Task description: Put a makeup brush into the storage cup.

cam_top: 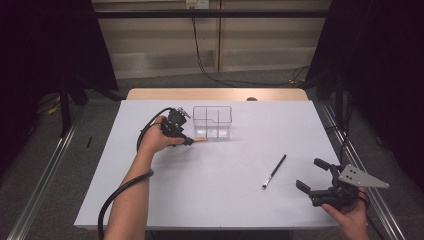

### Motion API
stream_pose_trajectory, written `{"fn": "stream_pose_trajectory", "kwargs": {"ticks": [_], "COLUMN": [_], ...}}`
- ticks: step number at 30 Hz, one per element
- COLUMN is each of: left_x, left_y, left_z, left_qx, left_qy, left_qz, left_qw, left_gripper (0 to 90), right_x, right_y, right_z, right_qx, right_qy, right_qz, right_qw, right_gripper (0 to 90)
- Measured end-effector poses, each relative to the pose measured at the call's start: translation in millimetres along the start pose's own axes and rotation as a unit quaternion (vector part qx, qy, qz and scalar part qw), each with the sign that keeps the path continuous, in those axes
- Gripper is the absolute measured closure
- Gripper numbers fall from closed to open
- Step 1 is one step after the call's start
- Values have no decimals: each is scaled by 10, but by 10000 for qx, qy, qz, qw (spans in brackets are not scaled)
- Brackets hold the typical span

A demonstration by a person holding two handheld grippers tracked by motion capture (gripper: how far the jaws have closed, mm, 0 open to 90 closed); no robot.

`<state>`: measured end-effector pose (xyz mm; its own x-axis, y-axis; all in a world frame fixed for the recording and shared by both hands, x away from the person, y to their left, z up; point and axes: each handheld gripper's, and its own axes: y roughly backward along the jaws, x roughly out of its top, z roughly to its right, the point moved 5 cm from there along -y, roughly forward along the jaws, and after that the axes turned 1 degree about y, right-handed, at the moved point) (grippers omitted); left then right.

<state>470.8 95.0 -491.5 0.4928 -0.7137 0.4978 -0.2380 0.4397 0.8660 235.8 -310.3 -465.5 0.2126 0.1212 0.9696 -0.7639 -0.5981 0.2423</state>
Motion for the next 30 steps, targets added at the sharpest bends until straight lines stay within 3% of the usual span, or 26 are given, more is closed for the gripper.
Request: {"fn": "stream_pose_trajectory", "kwargs": {"ticks": [6,8,10,17,23,30], "left_x": [9,26,31,19,13,7], "left_y": [-37,-59,-82,-135,-136,-113], "left_z": [8,25,45,86,96,123], "left_qx": [38,35,32,4,-66,-148], "left_qy": [-214,-202,-363,-495,-321,-398], "left_qz": [-154,-123,-246,-446,-456,-675], "left_qw": [9996,9997,9990,9978,9984,9968], "left_gripper": [388,408,419,494,544,590], "right_x": [2,4,3,1,3,7], "right_y": [4,10,9,25,30,26], "right_z": [-4,-2,7,12,21,15], "right_qx": [23,18,4,4,-9,-7], "right_qy": [-12,-30,-29,-45,-55,-37], "right_qz": [19,15,34,51,59,66], "right_qw": [10000,10000,10000,10000,10000,10000], "right_gripper": [0,0,0,0,0,0]}}
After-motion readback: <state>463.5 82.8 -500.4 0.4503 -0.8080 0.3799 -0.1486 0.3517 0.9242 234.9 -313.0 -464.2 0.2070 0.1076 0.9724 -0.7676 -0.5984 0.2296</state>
